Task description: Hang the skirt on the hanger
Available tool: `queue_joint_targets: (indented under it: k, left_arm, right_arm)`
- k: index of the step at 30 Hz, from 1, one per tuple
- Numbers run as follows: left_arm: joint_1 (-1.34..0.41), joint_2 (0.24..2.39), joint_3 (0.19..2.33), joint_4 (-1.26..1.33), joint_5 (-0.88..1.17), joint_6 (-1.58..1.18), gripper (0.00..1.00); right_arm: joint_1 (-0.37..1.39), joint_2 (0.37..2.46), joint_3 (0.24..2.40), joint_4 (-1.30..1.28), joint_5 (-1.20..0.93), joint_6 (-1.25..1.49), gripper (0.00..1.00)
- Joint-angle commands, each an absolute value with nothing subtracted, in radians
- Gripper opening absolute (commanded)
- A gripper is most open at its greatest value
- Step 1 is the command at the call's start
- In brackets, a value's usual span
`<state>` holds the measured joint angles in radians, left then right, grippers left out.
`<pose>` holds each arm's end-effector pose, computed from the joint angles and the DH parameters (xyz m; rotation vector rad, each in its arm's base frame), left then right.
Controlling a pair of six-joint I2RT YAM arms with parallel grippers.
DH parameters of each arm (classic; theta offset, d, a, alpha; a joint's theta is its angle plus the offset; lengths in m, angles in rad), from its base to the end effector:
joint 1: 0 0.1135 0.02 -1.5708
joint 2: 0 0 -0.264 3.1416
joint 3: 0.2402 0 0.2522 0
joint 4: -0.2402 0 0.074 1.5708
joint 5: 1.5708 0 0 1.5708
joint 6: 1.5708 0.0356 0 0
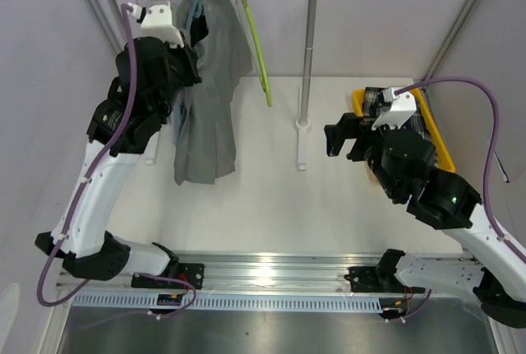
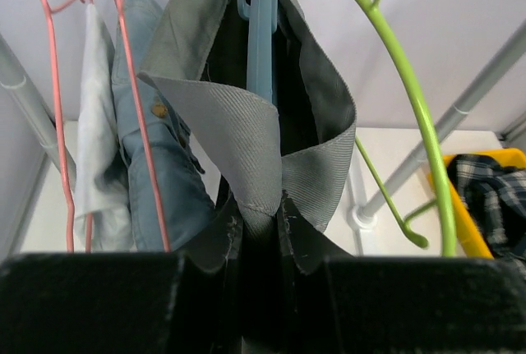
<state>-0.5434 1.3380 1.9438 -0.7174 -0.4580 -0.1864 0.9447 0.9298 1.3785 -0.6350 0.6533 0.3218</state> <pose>0.2064 -0.1063 0.5474 -0.0451 1.6729 -0.1661 0.1097 0.1148 0.4665 -0.0651 1.7307 0.3627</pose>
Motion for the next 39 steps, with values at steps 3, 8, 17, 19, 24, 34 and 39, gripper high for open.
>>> queue_joint_targets:
  k: [3, 8, 17, 19, 24, 34, 39]
  left_arm:
    - [-0.488, 1.411, 2.055, -0.594, -0.419, -0.144, 0.00]
    - [-0.425, 1.460, 2.085, -0.574, -0.345, -0.144, 0.00]
    - [-0.347, 1.526, 2.103, -0.609, -0.180, -0.138, 0.00]
    - [-0.339, 1.531, 2.097, -0.630, -0.163, -0.149, 0.00]
    - [-0.337, 1.494, 1.996, -0.601, -0.124, -0.169, 0.02]
    - [-0.337, 1.402, 1.924, -0.575, -0.098, -0.178, 0.64]
    - [-0.337, 1.358, 1.925, -0.571, -0.075, -0.189, 0.70]
  right_arm:
    - [0.940, 0.916, 1.387, -0.607, 0.647, 0.305, 0.98]
    - [0.937, 0.917, 1.382, -0.607, 0.647, 0.301, 0.98]
    - [0.934, 0.910, 1.347, -0.598, 0.641, 0.318, 0.98]
    - [0.933, 0.908, 1.342, -0.598, 0.641, 0.319, 0.98]
    - [0.931, 0.890, 1.312, -0.584, 0.644, 0.325, 0.98]
    - [0.904, 0.948, 1.325, -0.632, 0.601, 0.348, 0.99]
    - [0.827, 1.046, 1.362, -0.699, 0.500, 0.373, 0.99]
